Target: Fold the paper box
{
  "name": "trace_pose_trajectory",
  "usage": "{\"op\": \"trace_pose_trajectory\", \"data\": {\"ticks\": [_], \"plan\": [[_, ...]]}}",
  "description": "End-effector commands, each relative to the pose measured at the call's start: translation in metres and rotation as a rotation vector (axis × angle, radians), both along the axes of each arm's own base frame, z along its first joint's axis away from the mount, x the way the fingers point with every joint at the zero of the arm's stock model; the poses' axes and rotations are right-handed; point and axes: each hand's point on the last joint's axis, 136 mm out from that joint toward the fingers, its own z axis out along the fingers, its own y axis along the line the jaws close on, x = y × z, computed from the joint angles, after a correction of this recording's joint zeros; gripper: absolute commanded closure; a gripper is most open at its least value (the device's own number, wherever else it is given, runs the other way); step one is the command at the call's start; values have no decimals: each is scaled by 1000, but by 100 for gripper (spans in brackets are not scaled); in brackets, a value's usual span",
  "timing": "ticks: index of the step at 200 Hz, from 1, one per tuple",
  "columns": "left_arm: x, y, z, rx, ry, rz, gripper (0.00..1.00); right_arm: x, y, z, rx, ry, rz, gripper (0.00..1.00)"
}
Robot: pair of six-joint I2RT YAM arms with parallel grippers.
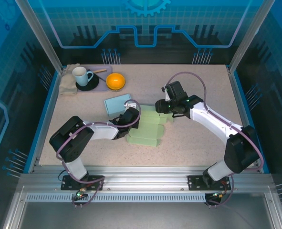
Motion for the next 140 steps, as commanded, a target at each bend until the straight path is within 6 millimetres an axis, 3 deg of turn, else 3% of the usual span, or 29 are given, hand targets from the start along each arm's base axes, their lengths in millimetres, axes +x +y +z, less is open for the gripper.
{"op": "trace_pose_trajectory", "data": {"ticks": [1,52,81,140], "plan": [[-16,9,-27,77,106,3,97,6,7,-14,97,49,-48,53],[-20,4,-36,84,154,-35,97,10,0,-47,128,114,-102,53],[-23,2,-43,88,181,-47,97,5,7,-57,190,152,-98,53],[-27,-3,-51,105,199,-96,97,16,27,-31,455,97,-69,60]]}}
